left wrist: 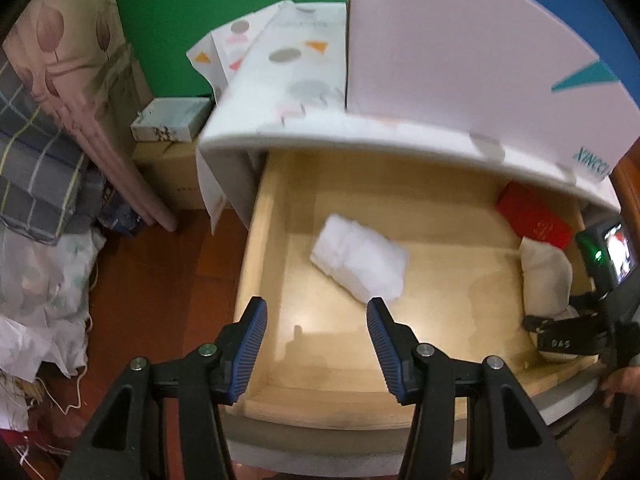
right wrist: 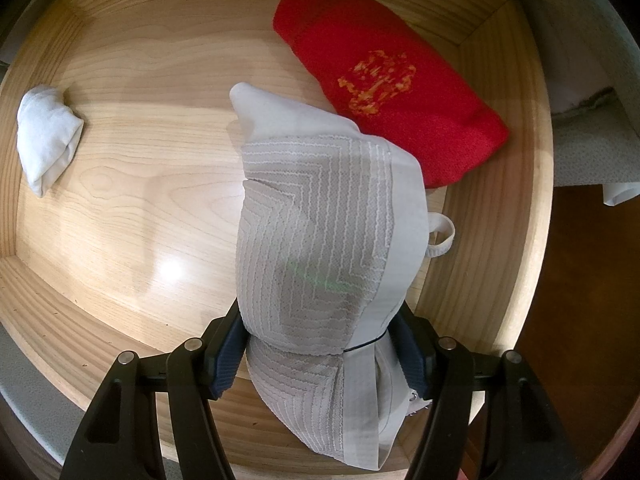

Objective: Take underwear out of drawer
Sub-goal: 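Move the left gripper back over the drawer, then carry the beige striped bra up over the white box with the right gripper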

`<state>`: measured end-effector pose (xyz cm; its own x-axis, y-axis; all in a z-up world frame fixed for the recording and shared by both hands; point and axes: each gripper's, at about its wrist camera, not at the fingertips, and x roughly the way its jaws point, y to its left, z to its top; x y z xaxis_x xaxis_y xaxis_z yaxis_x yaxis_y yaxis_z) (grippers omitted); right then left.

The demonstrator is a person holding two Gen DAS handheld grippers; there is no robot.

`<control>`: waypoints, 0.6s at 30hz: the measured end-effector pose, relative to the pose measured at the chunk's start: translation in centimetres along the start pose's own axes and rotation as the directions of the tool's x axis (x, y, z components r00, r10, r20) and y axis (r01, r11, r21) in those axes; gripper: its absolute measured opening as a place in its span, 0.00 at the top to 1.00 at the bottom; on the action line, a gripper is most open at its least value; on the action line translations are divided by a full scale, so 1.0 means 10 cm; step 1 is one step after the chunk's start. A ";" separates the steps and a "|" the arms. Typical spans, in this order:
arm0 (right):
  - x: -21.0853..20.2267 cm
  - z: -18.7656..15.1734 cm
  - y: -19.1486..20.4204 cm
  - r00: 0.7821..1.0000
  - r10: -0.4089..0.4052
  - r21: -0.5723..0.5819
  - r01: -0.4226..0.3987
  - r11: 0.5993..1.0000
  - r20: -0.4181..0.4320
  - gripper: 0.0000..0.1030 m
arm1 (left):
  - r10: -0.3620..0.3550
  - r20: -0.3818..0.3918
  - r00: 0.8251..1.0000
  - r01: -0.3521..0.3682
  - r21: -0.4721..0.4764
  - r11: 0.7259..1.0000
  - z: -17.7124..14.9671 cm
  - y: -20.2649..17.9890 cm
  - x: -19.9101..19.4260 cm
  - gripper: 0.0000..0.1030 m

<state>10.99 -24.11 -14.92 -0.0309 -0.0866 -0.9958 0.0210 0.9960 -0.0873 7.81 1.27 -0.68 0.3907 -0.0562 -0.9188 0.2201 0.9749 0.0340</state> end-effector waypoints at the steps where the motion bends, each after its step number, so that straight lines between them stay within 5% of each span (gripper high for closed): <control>1: 0.00 0.00 0.00 1.000 0.000 0.000 0.000 1.000 0.000 0.40 | -0.003 -0.006 1.000 0.003 -0.008 1.000 -0.05 -0.01 0.04 0.48; 18: -0.17 -0.04 -0.13 0.996 0.054 0.012 -0.055 0.998 0.070 0.42 | -0.023 0.038 0.999 0.025 -0.070 0.997 -0.19 0.03 0.16 0.48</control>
<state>10.65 -25.29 -13.06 0.0400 -0.0345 -0.9986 0.0348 0.9988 -0.0331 6.80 1.85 -2.86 0.4195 -0.0864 -0.9036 0.1671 0.9858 -0.0167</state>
